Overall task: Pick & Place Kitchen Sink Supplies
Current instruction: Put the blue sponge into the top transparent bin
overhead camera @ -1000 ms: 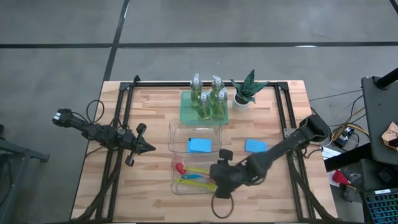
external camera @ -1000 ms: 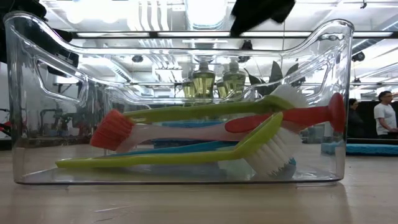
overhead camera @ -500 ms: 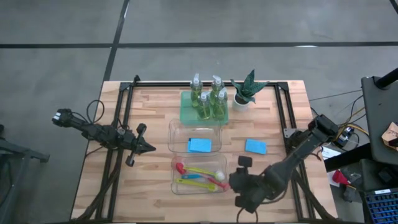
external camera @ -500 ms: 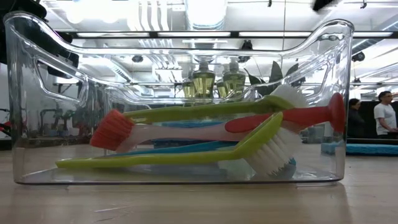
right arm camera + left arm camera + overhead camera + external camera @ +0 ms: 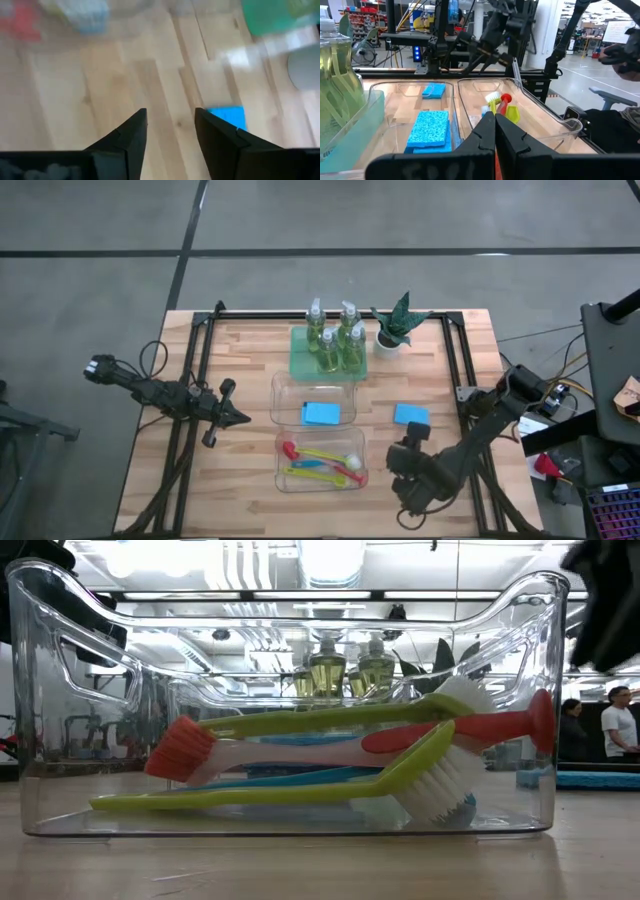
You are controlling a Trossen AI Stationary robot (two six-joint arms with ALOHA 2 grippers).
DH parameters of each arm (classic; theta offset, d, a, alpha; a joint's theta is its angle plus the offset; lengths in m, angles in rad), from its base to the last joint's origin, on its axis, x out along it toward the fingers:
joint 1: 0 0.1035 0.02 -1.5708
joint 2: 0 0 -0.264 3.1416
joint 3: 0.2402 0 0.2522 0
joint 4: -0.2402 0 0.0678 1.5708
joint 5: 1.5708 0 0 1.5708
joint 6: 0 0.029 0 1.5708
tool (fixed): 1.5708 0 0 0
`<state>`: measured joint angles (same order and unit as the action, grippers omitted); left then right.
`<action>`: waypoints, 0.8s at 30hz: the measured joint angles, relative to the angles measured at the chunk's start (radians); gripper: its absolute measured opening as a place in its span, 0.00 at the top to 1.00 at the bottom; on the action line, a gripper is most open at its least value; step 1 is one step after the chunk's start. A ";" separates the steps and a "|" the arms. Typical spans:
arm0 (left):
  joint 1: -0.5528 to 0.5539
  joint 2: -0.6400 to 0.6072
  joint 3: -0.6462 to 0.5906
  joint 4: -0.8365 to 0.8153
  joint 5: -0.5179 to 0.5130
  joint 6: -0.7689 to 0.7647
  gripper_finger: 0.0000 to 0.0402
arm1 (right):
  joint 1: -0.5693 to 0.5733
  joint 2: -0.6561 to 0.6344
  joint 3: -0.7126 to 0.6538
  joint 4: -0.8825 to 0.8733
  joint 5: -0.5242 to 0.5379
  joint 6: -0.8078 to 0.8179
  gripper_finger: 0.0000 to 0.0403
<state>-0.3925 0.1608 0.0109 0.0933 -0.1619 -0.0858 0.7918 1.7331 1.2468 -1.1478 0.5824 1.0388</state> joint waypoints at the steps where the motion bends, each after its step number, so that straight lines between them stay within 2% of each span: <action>1: 0.000 0.000 0.000 0.000 0.000 0.000 0.99 | 0.000 -0.003 -0.023 0.002 -0.004 0.005 0.59; 6: 0.000 0.000 0.000 0.000 0.000 0.000 0.99 | -0.009 -0.024 -0.137 0.001 -0.004 0.044 0.55; 12: 0.000 0.000 0.000 0.000 0.000 0.000 0.99 | -0.045 -0.066 -0.235 0.018 -0.004 0.136 0.57; 24: 0.000 0.000 0.000 0.000 0.000 0.000 0.99 | -0.132 -0.164 -0.362 0.100 -0.007 0.131 0.58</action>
<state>-0.3926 0.1608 0.0111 0.0929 -0.1619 -0.0860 0.6594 1.5692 0.8852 -1.0477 0.5758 1.1702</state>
